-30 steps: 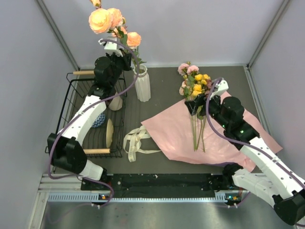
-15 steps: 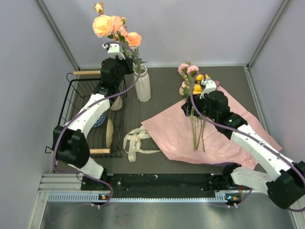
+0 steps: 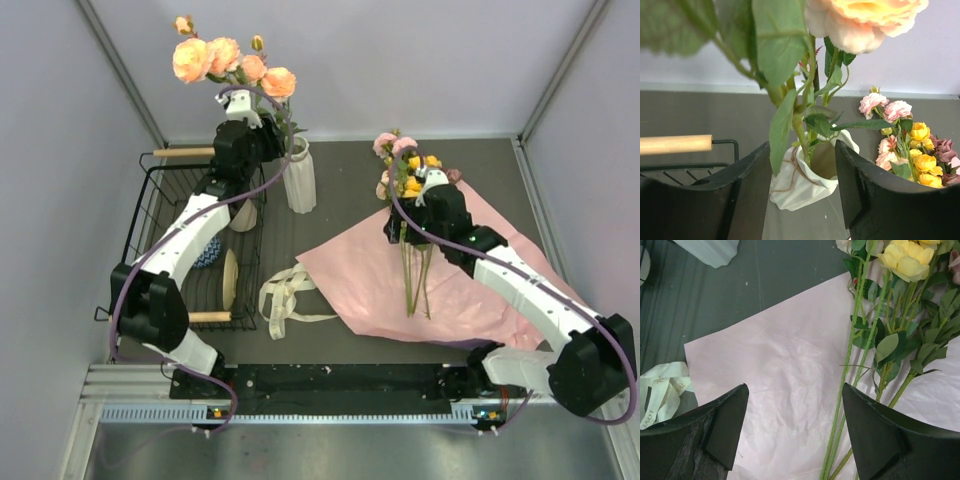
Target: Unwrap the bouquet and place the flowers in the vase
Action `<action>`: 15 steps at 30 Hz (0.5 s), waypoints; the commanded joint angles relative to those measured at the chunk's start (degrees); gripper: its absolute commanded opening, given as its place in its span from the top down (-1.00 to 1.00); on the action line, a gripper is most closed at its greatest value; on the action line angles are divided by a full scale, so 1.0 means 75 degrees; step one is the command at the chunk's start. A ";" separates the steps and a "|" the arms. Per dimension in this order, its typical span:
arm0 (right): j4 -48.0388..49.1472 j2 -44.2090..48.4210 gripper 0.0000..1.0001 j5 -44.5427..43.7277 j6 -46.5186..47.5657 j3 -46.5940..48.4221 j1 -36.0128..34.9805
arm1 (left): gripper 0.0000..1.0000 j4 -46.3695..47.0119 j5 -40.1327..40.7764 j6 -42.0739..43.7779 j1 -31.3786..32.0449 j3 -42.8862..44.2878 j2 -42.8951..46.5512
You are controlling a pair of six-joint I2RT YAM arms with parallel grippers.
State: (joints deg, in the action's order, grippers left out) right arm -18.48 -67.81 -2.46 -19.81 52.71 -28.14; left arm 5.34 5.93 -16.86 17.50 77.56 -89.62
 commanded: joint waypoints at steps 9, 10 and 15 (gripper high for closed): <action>-0.0571 -0.1457 -0.41 -0.0445 -0.0065 0.0859 0.0295 | -0.43 -0.1381 -0.0298 -0.0692 -0.0036 0.0171 0.0840; -0.0583 -0.1725 -0.33 -0.0504 -0.0042 0.0905 0.0283 | -0.43 -0.1392 -0.0357 -0.0705 -0.0036 0.0008 0.1026; -0.0735 -0.2594 0.04 -0.0703 0.0099 0.1374 0.0283 | -0.37 -0.1451 -0.1606 -0.0868 -0.0013 -0.0520 0.1660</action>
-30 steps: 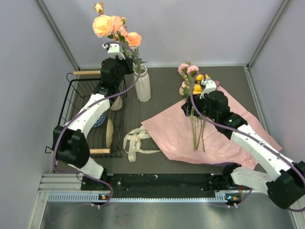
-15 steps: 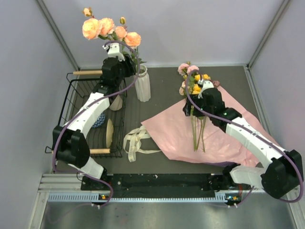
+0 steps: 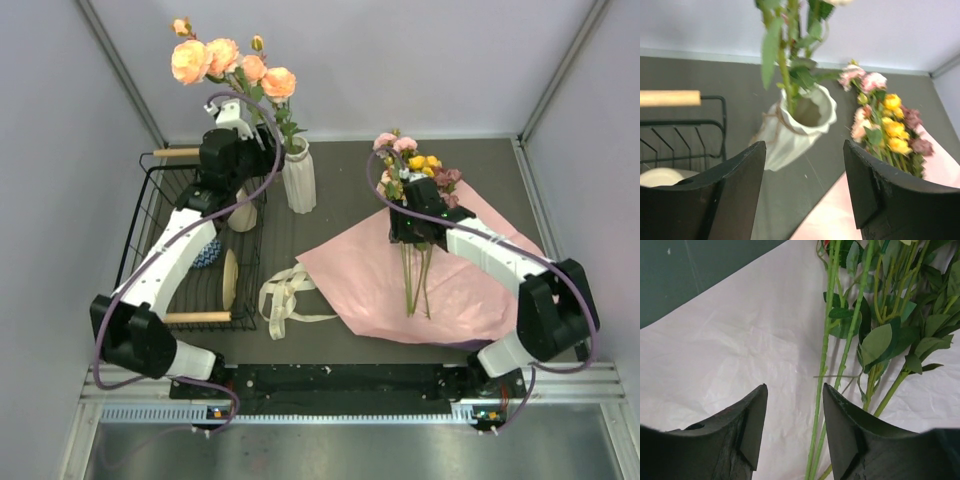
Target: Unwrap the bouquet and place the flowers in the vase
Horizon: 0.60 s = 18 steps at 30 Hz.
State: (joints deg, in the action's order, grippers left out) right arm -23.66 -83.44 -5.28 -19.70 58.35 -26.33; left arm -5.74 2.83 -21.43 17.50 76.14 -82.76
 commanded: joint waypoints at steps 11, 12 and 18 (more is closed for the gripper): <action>-0.0267 -0.1800 0.38 -0.0960 0.0002 0.0905 0.0053 | -0.32 0.0284 -0.3494 -0.0447 0.1462 -0.1515 0.1507; -0.0256 -0.1801 0.37 -0.1041 0.0002 0.0869 0.0042 | -0.33 0.0447 -0.3506 -0.0436 0.1731 -0.1562 0.1484; -0.0232 -0.1941 0.41 -0.0902 -0.0080 0.0623 0.0041 | -0.33 0.0613 -0.3729 -0.0377 0.2120 -0.1305 0.1157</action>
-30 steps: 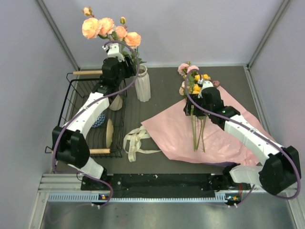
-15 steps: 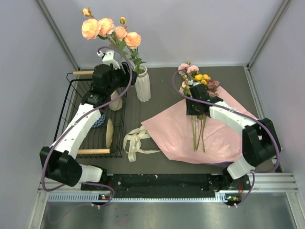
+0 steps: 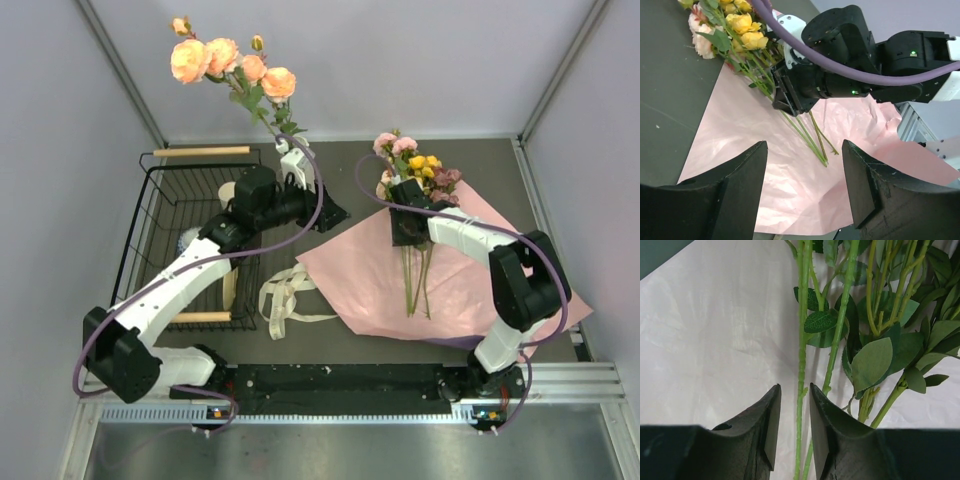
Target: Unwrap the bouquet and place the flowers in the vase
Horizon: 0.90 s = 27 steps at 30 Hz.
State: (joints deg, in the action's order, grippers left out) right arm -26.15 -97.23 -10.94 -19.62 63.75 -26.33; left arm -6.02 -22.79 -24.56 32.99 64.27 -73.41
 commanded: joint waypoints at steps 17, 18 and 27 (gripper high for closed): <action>0.0639 -0.0314 1.00 0.0099 0.0072 -0.0355 0.0041 | -0.26 0.0440 -0.0091 0.0263 0.0066 0.0419 0.0026; 0.0720 -0.0081 1.00 0.0146 0.0084 -0.0367 0.0030 | -0.25 0.0440 -0.0091 0.0251 0.0054 0.0442 0.0026; 0.2699 0.2953 1.00 0.1326 0.0471 -0.1816 0.0030 | -0.34 0.0615 -0.0395 -0.0077 0.0019 0.0700 -0.0091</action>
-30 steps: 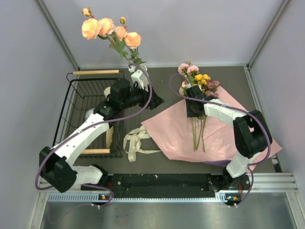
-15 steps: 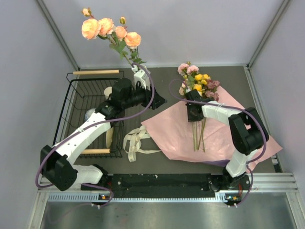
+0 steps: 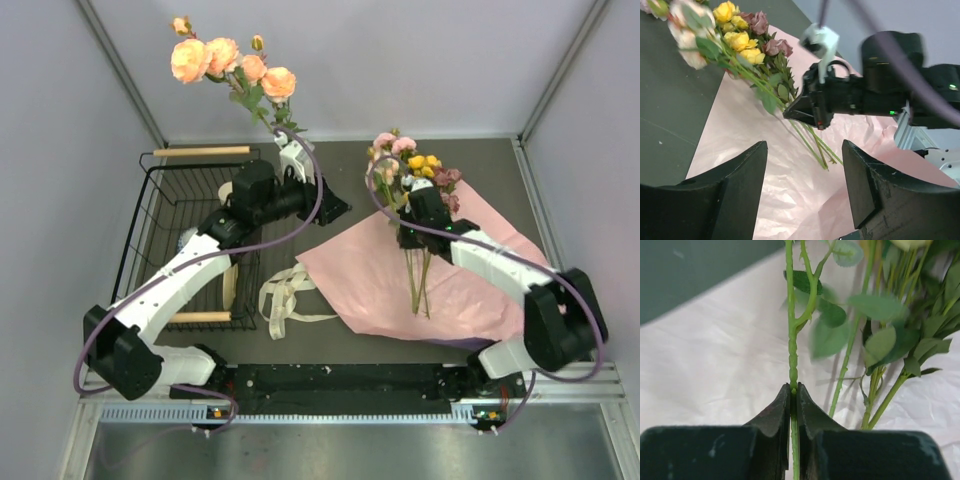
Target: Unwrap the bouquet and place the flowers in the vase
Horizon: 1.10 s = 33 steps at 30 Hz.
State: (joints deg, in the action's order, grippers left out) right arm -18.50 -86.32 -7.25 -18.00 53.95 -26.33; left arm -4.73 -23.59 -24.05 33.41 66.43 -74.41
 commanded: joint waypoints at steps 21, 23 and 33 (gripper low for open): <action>0.4119 0.4608 1.00 0.3508 -0.0448 -0.1569 -0.0029 | -0.34 0.3397 -0.1870 -0.2887 -0.0083 0.1067 -0.1480; 0.4119 0.4619 1.00 0.3753 -0.0448 -0.1534 -0.0064 | -0.33 0.3315 -0.1800 -0.2782 -0.0072 0.1301 -0.1574; 0.4096 0.4666 1.00 0.3954 -0.0366 -0.1440 -0.0251 | -0.38 0.2916 -0.1788 -0.2687 -0.0048 0.1958 -0.2008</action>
State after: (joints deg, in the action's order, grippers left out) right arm 9.19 -52.88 20.51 -21.08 40.51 -27.29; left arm 14.72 -36.45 -43.86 32.73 78.61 -88.66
